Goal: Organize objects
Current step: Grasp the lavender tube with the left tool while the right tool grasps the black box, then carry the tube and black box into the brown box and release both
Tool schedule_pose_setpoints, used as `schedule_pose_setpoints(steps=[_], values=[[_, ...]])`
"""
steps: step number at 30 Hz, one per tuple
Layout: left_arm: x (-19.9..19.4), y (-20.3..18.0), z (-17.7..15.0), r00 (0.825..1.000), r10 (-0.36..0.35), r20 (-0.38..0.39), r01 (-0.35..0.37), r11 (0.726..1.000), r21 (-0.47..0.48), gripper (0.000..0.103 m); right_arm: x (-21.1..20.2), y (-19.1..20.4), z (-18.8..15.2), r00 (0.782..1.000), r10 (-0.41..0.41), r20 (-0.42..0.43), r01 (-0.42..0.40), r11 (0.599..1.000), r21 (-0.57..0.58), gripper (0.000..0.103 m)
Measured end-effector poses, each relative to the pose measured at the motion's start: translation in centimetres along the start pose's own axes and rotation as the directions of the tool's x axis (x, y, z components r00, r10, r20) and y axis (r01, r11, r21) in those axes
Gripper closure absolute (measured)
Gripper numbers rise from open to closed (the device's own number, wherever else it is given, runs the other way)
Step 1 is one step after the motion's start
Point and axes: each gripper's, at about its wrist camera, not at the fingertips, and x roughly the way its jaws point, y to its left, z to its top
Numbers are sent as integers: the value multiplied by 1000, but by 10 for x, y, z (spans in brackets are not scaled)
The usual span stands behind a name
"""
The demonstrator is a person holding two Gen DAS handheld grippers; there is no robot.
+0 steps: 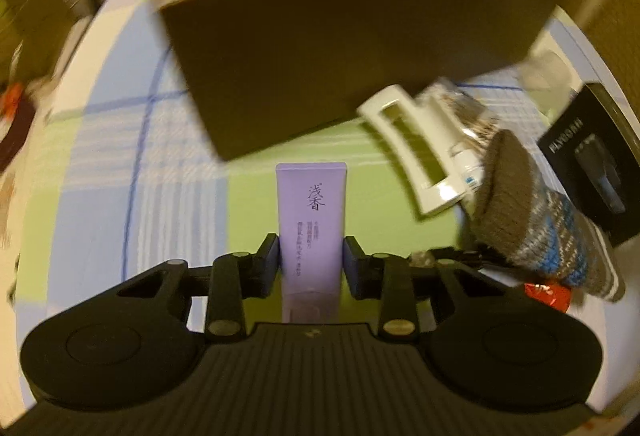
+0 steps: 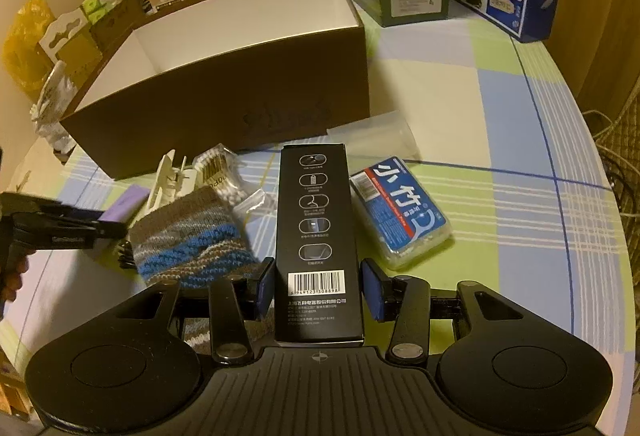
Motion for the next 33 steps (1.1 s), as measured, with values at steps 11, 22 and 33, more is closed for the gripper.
schedule_pose_setpoints(steps=[11,22,33], values=[[-8,3,-15,998,45,-34,-50,985,-166,74,23,10,17,999,-43,-18,41,995,-93,52],[-22,3,-26,997,70,-18,-73,969,-238,75,25,7,10,999,-26,-35,22,994,-111,62],[-71,-6,-21,995,70,76,-48,964,-263,75,-17,6,21,997,77,19,-75,991,-111,63]])
